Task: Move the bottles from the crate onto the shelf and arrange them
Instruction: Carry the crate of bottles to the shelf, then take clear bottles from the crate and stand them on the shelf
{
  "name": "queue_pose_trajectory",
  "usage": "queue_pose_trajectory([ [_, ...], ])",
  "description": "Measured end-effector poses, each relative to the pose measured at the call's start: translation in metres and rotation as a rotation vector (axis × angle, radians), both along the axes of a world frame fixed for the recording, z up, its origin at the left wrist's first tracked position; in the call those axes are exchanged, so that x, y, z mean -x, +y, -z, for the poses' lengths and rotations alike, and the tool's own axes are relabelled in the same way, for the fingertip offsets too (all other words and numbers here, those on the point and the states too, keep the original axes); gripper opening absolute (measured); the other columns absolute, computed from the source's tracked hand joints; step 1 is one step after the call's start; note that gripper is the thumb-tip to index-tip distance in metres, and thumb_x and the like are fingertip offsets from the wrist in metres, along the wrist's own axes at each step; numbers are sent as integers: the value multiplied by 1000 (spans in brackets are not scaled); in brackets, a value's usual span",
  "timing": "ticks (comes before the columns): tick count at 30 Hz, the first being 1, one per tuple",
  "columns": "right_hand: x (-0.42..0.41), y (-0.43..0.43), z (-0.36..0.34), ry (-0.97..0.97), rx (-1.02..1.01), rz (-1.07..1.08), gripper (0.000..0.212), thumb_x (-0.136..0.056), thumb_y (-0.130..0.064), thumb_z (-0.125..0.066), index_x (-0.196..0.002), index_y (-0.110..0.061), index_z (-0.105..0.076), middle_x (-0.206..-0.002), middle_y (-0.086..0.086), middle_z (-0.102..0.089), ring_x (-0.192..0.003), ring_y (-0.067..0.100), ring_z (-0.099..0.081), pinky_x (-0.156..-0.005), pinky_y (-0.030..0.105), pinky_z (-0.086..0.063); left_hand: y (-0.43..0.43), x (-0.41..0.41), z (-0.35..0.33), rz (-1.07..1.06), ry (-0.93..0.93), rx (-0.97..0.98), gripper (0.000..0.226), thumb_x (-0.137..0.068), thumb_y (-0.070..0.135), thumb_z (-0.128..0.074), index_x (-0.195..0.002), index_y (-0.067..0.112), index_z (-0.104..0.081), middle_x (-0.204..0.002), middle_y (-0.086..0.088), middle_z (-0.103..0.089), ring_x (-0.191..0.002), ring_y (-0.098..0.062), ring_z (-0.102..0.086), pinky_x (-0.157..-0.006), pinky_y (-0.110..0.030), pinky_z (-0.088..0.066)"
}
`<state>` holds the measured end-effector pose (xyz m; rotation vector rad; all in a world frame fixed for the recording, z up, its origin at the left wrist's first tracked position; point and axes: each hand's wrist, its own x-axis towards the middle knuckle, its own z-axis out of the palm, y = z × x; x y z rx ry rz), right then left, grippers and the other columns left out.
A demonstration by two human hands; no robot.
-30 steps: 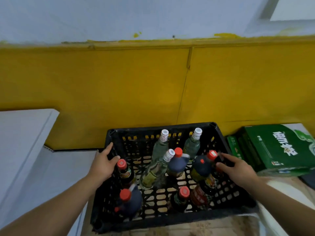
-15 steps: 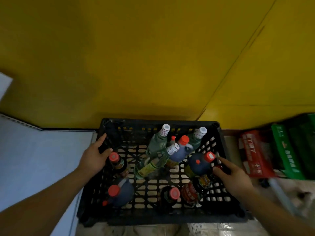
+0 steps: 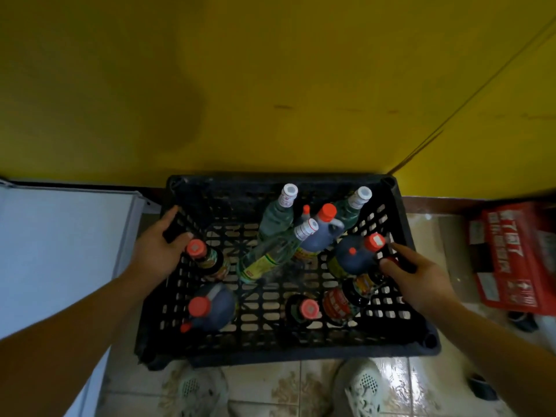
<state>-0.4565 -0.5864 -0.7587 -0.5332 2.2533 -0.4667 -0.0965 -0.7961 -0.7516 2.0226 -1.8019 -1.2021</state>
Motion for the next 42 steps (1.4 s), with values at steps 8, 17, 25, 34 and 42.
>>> queue_pose_trajectory([
  [8, -7, -13, 37, 35, -30, -29, 54, -85, -48, -64, -136, -43, -47, -121, 3, -64, -71, 11, -53, -61, 26, -43, -21, -12, 55, 1, 33, -10, 62, -87, 32, -65, -141, 43, -35, -137, -2, -53, -122, -24, -52, -101, -47, -46],
  [17, -18, -17, 72, 44, 18, 3, 59, -86, -43, -66, -140, -42, -43, -114, -1, -64, -74, 10, -56, -61, 24, -44, -45, -11, 95, 60, 28, 41, 61, -89, 30, -62, -143, 37, -34, -143, -7, -46, -126, -28, -48, -105, -38, -39],
  [25, -22, -16, 85, 73, 16, 14, 60, -88, -43, -63, -143, -41, -39, -127, 3, -61, -81, 11, -55, -62, 23, -42, -44, -10, 109, 112, 33, 35, 65, -92, 29, -59, -147, 36, -25, -150, -1, -36, -132, -26, -41, -107, -36, -35],
  [34, -22, -21, 66, 48, -117, -155, 67, -90, -37, -62, -148, -36, -28, -101, 5, -53, -73, 18, -49, -71, 31, -42, -50, -6, 92, 214, -92, -94, 63, -97, 31, -47, -150, 35, -12, -156, -12, -14, -141, -30, -23, -113, -39, -23],
  [42, -30, -43, 39, 201, -62, -225, 75, -81, -39, -69, -147, -27, -34, -150, 8, -25, -134, 33, -35, -108, 44, -35, -29, 5, 60, 439, -329, 103, 71, -90, 39, -57, -150, 27, -20, -158, -13, -9, -146, -30, -7, -117, -47, -15],
])
